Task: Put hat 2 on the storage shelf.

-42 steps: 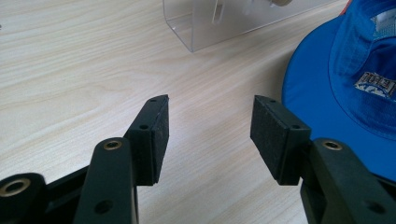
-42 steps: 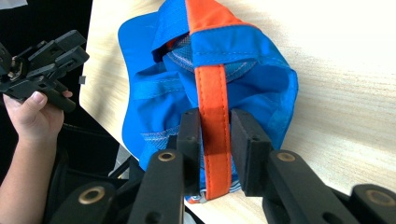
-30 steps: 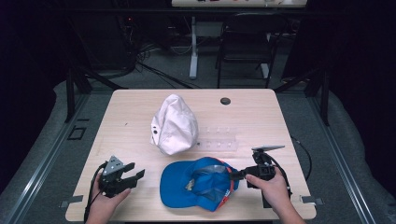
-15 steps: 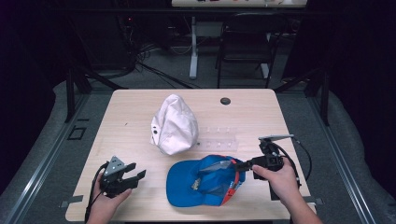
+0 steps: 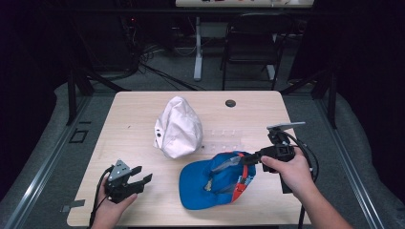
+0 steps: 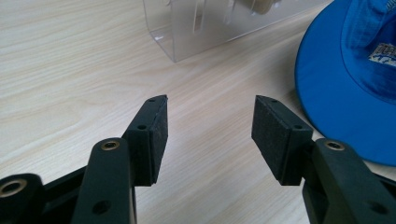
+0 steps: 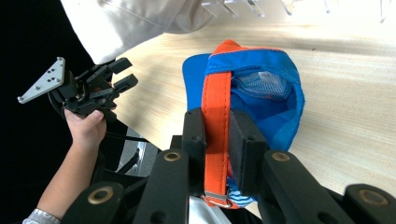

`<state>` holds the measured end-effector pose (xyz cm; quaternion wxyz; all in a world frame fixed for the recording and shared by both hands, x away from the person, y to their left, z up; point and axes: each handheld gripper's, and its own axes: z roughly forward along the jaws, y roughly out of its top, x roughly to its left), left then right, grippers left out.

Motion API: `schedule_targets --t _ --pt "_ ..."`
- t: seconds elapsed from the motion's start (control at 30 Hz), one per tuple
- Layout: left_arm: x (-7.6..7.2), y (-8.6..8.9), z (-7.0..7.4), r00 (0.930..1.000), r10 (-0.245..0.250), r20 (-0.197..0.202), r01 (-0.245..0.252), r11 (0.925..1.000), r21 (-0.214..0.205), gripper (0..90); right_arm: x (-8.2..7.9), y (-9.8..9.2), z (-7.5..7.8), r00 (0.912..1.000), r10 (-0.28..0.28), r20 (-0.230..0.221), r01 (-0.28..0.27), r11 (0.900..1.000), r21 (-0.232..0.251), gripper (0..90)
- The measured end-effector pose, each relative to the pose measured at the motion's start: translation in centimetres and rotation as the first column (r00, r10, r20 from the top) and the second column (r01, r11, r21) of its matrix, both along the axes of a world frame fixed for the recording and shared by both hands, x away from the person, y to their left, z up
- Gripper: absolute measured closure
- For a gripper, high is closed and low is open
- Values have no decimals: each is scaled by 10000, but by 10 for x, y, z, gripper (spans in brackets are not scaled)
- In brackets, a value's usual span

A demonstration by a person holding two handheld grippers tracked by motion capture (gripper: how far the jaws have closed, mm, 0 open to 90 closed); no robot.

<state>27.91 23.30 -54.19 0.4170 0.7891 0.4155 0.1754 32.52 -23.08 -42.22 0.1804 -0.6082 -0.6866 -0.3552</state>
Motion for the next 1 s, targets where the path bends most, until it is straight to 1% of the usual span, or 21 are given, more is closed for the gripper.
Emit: schedule_targets --t 0.03,0.07,0.1,0.13,0.17,0.2,0.23,0.27,0.37,0.43,0.5,0.63,0.67,0.7,0.73,0.83,0.93,1.0 --pt "0 0 0 10000 -24 -6 24 10000 -58 457 1 0 3 10000 96 -19 -96 9999 -42 779" --pt "0 -1 1 10000 -73 -22 73 9999 -75 456 1 0 5 10000 70 24 -70 9999 -72 778" --pt "0 -1 1 9998 -169 -69 168 9999 -40 456 2 0 8 9999 103 -54 -103 9999 -58 779" --pt "-1 -2 1 9999 -163 -45 163 9999 -51 465 3 1 9 10000 45 -32 -45 10000 -60 778" --pt "-1 -2 2 9997 -227 -72 228 9997 55 476 3 1 11 10000 84 -11 -84 9999 -63 778" --pt "-1 -3 2 9995 -249 -177 251 9996 90 481 4 1 14 10000 72 -41 -72 10000 -64 779" --pt "-1 -4 2 9995 -260 -167 261 9997 21 496 4 1 16 9999 72 -77 -73 10000 -14 779" --pt "-1 -5 2 9992 -358 -204 359 9993 77 503 5 2 18 10000 40 -4 -40 10000 -17 779" --pt "-2 -9 3 9982 -539 -256 548 9979 351 533 6 3 25 9999 117 2 -117 9999 23 779" --pt "-3 -14 3 9979 -592 -246 602 9974 399 533 6 4 30 9999 114 38 -114 9999 8 779" --pt "-4 -18 3 9979 -629 -156 636 9968 493 532 6 5 35 9998 176 98 -176 9998 1 779" --pt "-5 -26 3 9974 -710 -79 712 9964 449 512 7 8 44 9997 156 173 -155 9999 -10 779" --pt "-5 -27 3 9971 -756 -36 757 9958 508 511 7 7 45 9996 192 184 -191 9998 -50 779" --pt "-5 -28 3 9970 -779 -5 778 9956 522 505 7 8 47 9997 108 212 -107 9999 -22 779" --pt "-5 -29 4 9964 -845 82 840 9949 551 502 8 8 48 9997 167 187 -166 9999 -45 779" --pt "-5 -31 5 9962 -854 174 844 9949 560 492 9 9 55 9997 92 220 -88 9998 -189 778" --pt "-5 -32 7 9953 -906 330 884 9942 616 488 10 9 61 9996 185 224 -179 9995 -268 779" --pt "-5 -33 8 9953 -884 394 861 9947 553 488 10 9 65 9996 164 220 -159 9996 -225 779"
